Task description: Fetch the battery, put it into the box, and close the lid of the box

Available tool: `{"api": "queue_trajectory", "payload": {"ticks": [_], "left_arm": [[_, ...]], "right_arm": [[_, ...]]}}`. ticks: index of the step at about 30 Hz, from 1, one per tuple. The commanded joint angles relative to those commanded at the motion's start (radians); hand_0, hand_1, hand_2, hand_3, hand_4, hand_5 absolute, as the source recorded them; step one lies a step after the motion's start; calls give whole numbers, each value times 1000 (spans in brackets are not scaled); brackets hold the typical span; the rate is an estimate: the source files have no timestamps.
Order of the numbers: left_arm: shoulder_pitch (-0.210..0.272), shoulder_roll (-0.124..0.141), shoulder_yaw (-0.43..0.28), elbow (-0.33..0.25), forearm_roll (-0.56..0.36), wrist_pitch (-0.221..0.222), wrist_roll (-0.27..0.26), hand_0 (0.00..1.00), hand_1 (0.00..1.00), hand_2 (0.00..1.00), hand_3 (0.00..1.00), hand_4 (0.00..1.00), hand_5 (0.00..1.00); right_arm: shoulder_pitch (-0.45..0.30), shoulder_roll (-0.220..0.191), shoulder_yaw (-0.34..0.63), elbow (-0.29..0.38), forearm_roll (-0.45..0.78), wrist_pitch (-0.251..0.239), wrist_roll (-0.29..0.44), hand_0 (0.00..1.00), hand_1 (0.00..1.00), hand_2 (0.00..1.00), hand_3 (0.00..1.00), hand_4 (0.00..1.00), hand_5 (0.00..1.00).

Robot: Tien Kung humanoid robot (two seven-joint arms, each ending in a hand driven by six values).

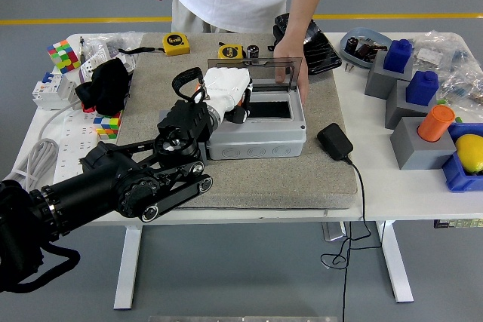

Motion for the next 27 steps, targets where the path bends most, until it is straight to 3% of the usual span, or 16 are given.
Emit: {"api": "queue_trajectory", "payload": {"ticks": [2, 3, 8, 20, 21, 27], "left_arm": [[1, 0, -2, -2, -31, 7, -3, 249, 186, 214, 317, 788, 2], [1, 0, -4, -6, -50, 10, -3, 239, 131, 180, 292, 807, 2], [-5, 0, -15, -30, -77, 22, -10, 238, 130, 180, 281, 800, 2], [-43, 0, 4, 30, -99, 32, -24, 240, 137, 181, 282, 793, 2], [-42, 0, 6, 27, -111, 34, -25, 250, 233, 258, 403, 825, 2], [-42, 0, 13, 2, -151, 48, -28, 254, 221, 246, 388, 826, 2]], "right_arm": [[-1, 0, -2, 0, 3, 0, 0, 674, 717, 711, 686, 998, 690], [-1, 0, -2, 0, 4, 0, 0, 675, 717, 710, 686, 998, 690], [-1, -1, -7, 0, 3, 0, -1, 676, 717, 710, 686, 998, 691], [5, -1, -17, 2, 8, -1, 1, 675, 717, 711, 686, 998, 691], [5, -2, -19, 2, 9, -1, 1, 675, 717, 711, 686, 998, 691], [4, -2, -21, 2, 9, -1, 1, 676, 717, 710, 686, 998, 691]]}}
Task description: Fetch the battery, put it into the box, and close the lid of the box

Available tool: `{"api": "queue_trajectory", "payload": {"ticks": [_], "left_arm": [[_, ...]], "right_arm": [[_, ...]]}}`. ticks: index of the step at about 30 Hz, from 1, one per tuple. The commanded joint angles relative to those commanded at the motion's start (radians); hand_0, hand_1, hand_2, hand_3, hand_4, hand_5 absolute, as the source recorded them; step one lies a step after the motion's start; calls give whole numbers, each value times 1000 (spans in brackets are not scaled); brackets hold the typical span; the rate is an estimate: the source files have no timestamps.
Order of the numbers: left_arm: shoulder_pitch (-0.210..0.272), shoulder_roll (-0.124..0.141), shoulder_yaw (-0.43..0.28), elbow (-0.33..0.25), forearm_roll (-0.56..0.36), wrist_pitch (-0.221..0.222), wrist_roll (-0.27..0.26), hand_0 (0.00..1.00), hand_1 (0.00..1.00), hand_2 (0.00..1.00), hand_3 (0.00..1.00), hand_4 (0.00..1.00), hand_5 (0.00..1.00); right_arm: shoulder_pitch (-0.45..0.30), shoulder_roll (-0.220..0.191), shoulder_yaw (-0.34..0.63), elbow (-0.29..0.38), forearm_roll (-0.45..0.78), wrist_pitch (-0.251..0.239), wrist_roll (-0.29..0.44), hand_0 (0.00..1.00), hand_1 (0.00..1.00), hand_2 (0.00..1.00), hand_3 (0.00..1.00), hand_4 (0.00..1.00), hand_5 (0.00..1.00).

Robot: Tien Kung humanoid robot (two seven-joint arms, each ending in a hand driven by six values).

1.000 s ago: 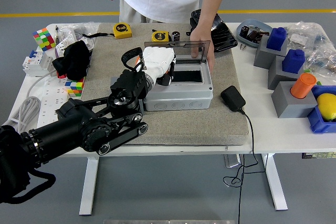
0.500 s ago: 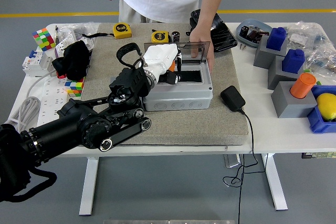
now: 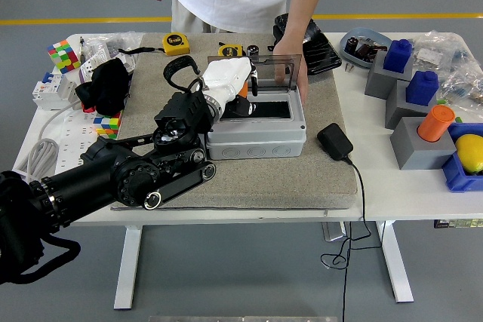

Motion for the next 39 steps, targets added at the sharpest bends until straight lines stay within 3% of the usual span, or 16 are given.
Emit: {"api": "queue_trajectory", "payload": {"ticks": [11, 12, 17, 18, 23, 24, 33, 39], "left_arm": [[-9, 0, 14, -19, -24, 15, -14, 253, 222, 247, 394, 831, 2], [-9, 0, 17, -19, -28, 15, -19, 323, 344, 349, 433, 855, 2], [-7, 0, 20, -24, -50, 28, -50, 323, 344, 349, 433, 855, 2], [-7, 0, 19, -25, -55, 32, -57, 544, 660, 640, 692, 998, 92], [-6, 0, 17, -32, -72, 41, -77, 544, 660, 640, 692, 998, 92], [-5, 0, 17, -31, -73, 41, -78, 601, 706, 690, 744, 998, 193], [1, 0, 5, -43, -75, 39, -87, 597, 700, 682, 746, 998, 224], [24, 0, -59, -108, -54, 45, -105, 556, 680, 658, 744, 998, 241]], "right_arm": [[2, 1, -5, 1, 1, 0, 1, 675, 717, 710, 686, 998, 691], [2, 0, -4, 1, 1, 0, 1, 675, 717, 710, 685, 998, 692], [2, 0, -5, 0, 2, 0, 1, 675, 717, 710, 685, 998, 692], [3, 0, -5, 0, 1, 0, 1, 675, 717, 710, 685, 998, 693], [2, 1, -6, 0, 0, 0, 1, 675, 717, 710, 685, 998, 693], [2, 1, -6, 0, 1, 0, 1, 674, 717, 710, 685, 998, 693], [1, 1, 6, -2, -1, 1, 1, 675, 717, 710, 685, 998, 694], [-2, 3, 9, -2, 0, 0, 2, 675, 717, 710, 685, 998, 694]]}}
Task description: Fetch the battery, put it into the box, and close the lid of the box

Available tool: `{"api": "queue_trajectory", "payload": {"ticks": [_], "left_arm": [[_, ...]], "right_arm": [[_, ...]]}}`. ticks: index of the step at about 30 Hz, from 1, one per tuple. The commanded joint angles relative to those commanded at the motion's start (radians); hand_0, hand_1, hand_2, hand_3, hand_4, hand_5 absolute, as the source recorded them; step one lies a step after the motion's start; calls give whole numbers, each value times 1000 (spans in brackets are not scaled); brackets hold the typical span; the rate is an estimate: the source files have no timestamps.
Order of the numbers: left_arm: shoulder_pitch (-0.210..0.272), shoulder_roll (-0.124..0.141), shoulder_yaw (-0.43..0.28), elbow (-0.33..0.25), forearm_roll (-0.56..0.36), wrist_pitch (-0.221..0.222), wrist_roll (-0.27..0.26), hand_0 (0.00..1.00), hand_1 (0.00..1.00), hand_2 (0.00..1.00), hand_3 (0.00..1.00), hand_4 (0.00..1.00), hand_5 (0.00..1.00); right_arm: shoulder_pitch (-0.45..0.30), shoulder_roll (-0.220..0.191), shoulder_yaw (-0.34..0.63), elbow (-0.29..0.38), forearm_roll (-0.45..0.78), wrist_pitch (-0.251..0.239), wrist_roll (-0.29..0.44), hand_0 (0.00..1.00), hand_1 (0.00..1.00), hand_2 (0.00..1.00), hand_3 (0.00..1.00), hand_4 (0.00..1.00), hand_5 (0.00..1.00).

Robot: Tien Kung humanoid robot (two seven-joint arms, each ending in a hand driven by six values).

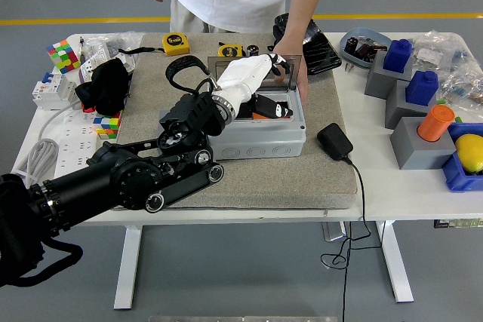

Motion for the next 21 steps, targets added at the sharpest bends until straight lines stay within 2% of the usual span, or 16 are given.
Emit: {"api": "queue_trajectory", "payload": {"ticks": [4, 7, 8, 9, 14, 15, 21], "left_arm": [[12, 0, -50, -29, 24, 17, -30, 571, 679, 660, 737, 998, 258], [11, 0, -85, -22, 37, 31, -56, 571, 679, 660, 737, 998, 258], [10, 0, -93, -16, 42, 31, -58, 571, 679, 660, 737, 998, 258], [8, 0, -104, 2, 48, 26, -58, 702, 773, 747, 786, 998, 320], [0, 0, -116, 76, 62, -5, -38, 702, 773, 747, 786, 998, 320], [0, 0, -115, 86, 62, -10, -35, 765, 824, 791, 832, 998, 432], [7, 0, -108, 120, 74, -37, -11, 770, 824, 784, 824, 998, 447]], "right_arm": [[-1, 0, 0, 0, 1, 0, 0, 673, 717, 710, 684, 998, 694], [-1, 0, 2, -1, 0, 0, -1, 673, 717, 710, 684, 998, 694], [-1, 0, 2, -2, 0, 0, -2, 673, 717, 710, 684, 998, 694], [0, 1, 1, -2, -1, 0, -2, 676, 717, 710, 684, 998, 694], [0, 2, 4, -2, -1, 1, -2, 676, 717, 710, 684, 998, 694], [0, 2, 5, -3, 0, 1, -2, 675, 717, 710, 685, 998, 694], [-1, 1, 10, -2, -4, 2, -3, 674, 717, 710, 684, 998, 695]]}}
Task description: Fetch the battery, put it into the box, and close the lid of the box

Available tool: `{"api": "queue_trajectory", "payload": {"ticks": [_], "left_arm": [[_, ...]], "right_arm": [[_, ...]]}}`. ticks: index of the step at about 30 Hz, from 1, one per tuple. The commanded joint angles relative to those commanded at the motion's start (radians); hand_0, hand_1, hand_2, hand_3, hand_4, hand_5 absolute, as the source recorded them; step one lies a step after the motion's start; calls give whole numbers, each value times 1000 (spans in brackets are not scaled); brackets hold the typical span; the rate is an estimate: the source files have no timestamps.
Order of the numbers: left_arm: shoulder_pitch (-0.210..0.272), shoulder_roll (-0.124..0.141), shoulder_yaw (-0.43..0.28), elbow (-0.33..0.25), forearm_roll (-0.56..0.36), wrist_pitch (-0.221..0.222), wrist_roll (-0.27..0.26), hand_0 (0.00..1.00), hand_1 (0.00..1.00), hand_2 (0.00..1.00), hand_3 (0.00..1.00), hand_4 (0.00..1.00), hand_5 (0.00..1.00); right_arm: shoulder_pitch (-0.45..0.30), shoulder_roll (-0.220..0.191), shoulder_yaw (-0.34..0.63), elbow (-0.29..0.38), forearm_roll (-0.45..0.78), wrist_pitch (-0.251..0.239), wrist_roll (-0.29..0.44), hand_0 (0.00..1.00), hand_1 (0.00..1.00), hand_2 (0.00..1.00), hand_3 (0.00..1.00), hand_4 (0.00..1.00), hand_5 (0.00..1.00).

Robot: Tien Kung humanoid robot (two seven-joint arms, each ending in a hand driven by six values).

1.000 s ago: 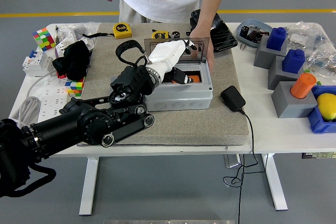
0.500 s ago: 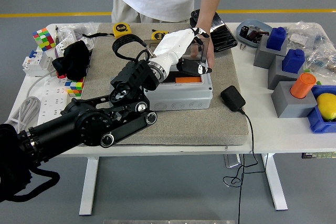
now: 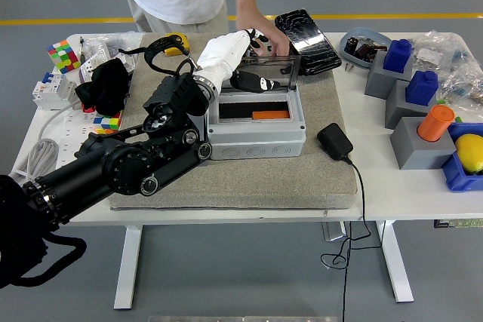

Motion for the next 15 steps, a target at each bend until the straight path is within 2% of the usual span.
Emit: {"api": "queue_trajectory", "payload": {"ticks": [5, 6, 15], "left_arm": [[12, 0, 15, -27, -7, -13, 14, 770, 824, 784, 824, 998, 447], [15, 0, 18, -37, -8, -15, 17, 763, 805, 756, 805, 998, 452], [67, 0, 43, -196, -7, -46, 58, 751, 794, 742, 800, 998, 452]], "right_arm": [[-5, -1, 20, 3, -14, 0, 0, 674, 717, 710, 684, 998, 695], [-7, -1, 24, 4, -16, 0, 1, 676, 717, 710, 683, 998, 695], [-19, -3, 47, 6, -27, 0, 1, 674, 717, 710, 683, 998, 695]]}}
